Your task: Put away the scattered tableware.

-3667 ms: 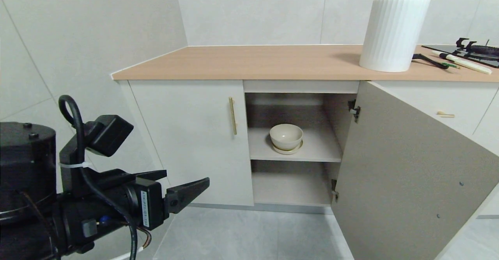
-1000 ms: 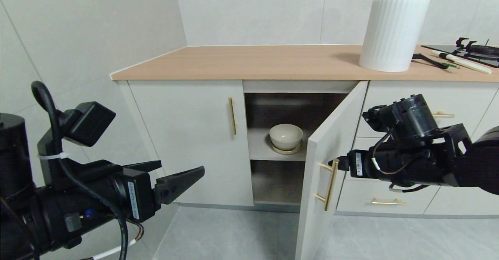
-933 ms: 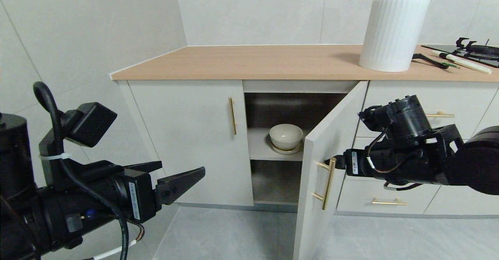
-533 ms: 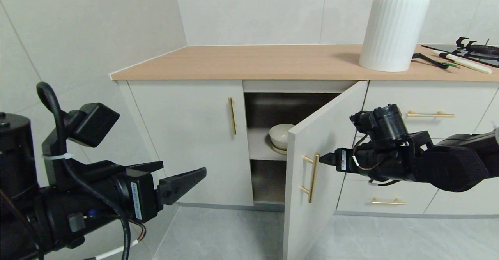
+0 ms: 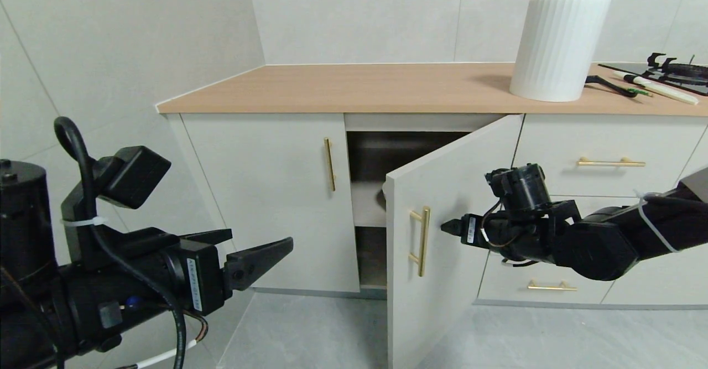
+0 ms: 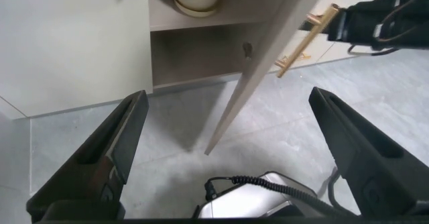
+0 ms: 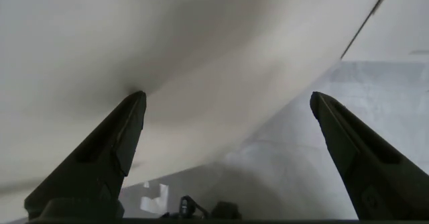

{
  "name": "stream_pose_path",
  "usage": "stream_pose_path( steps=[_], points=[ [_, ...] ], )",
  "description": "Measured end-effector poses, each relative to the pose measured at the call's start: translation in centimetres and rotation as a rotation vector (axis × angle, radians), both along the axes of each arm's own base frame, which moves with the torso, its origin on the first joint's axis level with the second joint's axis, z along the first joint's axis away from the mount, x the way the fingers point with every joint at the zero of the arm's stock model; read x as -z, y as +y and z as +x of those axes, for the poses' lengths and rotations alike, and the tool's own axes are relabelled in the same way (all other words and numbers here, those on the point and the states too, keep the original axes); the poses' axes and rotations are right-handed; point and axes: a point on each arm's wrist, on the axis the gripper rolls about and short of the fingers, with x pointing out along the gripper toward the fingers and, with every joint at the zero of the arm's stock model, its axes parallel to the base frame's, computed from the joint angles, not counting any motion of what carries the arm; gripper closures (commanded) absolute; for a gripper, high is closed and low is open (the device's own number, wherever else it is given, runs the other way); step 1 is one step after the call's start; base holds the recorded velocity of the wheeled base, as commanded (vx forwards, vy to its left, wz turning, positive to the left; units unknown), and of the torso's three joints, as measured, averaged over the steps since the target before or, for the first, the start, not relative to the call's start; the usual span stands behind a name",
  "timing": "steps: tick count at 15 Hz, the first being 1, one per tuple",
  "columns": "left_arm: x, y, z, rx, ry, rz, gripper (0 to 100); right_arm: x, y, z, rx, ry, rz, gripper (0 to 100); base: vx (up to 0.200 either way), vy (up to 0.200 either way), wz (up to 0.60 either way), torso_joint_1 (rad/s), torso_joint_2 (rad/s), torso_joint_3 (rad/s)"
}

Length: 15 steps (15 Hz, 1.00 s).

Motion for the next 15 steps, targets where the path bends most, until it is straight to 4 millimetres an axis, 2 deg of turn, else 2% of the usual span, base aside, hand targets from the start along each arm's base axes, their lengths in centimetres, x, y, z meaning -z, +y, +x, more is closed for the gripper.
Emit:
stream_pose_path(
  steps=[4, 10, 15],
  points=[
    [0.0, 0.0, 0.0, -0.002, 0.0, -0.001, 0, 0.2, 0.4, 0.3, 0.015, -0.009, 0.041, 0, 0.2, 0.0, 0.0, 0.001, 0.01, 0.004],
    [0.0, 0.0, 0.1, -0.003, 0.003, -0.002, 0, -0.4, 1.8, 1.3, 0.067, -0.044, 0.185, 0, 0.0, 0.0, 0.0, 0.0, 0.0, 0.0],
    [0.0, 0.0, 0.1, -0.004, 0.004, -0.004, 0, -1.3, 3.3, 3.7, 0.188, -0.088, 0.32, 0, 0.0, 0.0, 0.0, 0.0, 0.0, 0.0]
  ],
)
